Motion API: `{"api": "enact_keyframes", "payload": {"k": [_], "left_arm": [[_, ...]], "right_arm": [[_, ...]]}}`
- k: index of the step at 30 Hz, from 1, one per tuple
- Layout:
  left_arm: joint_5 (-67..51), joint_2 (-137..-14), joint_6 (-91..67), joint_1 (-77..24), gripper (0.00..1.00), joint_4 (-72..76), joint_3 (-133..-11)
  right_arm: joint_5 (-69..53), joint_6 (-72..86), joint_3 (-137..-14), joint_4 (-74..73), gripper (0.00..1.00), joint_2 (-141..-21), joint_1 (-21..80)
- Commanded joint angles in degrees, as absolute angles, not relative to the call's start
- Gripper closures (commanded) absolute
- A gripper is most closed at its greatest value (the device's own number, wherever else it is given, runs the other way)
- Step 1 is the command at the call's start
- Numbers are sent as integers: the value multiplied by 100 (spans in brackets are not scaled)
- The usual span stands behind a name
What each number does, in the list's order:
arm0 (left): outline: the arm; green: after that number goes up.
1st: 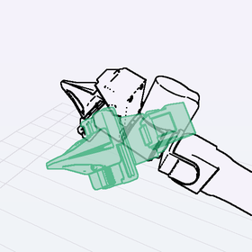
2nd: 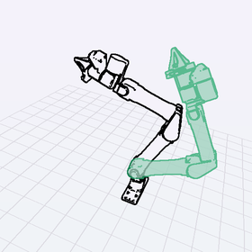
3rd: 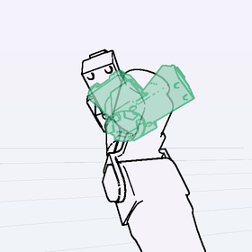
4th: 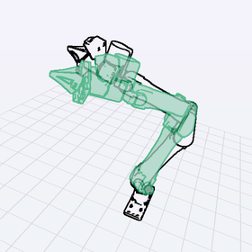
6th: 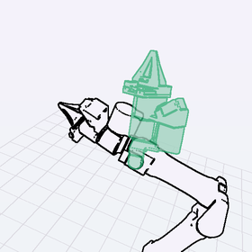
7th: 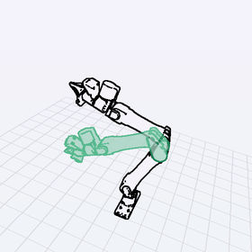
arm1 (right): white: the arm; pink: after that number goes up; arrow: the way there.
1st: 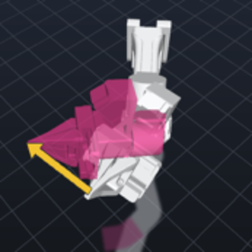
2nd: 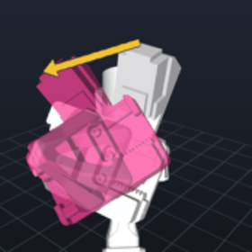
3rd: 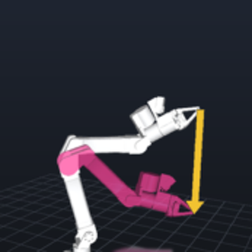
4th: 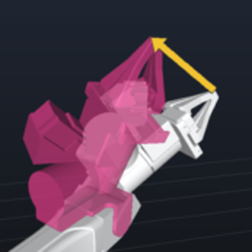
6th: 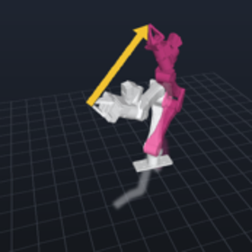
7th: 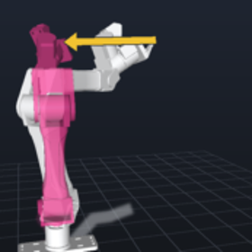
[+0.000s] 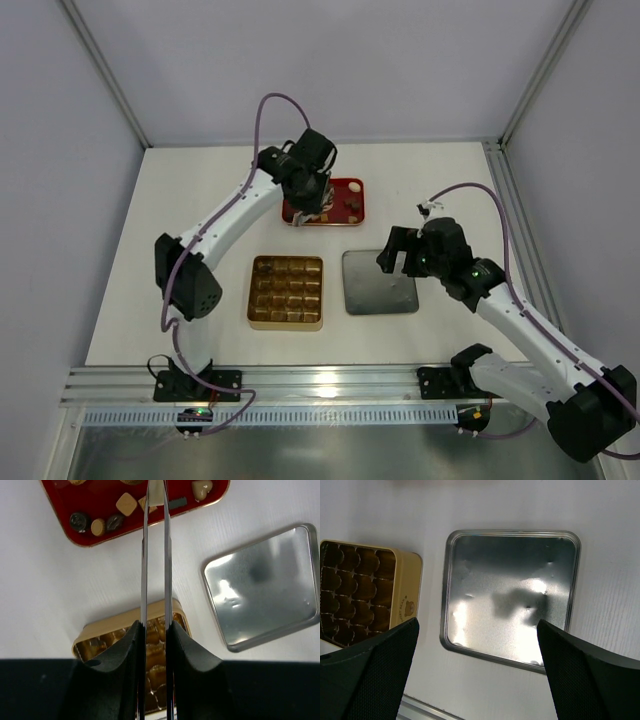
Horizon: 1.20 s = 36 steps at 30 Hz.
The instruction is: Pack the chocolate
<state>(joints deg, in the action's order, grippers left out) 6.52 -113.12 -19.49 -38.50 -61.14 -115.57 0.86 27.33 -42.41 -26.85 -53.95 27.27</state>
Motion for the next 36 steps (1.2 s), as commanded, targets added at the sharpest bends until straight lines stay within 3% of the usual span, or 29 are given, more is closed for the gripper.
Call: {"api": "enact_keyframes", "payload": {"k": [1, 19, 36], "left_arm": [[791, -10285, -2083, -3867, 82, -6188, -11181], [747, -7130, -2645, -3876, 78, -6592, -8087], [650, -6627, -2865, -3867, 76, -5959, -6741]], "right_arm": [[79, 2742, -4315, -2417, 0, -5440, 2751], [-184, 2848, -4333, -2075, 0, -5888, 2751], [-141, 2883, -4236, -2109, 0, -5880, 2760]]}}
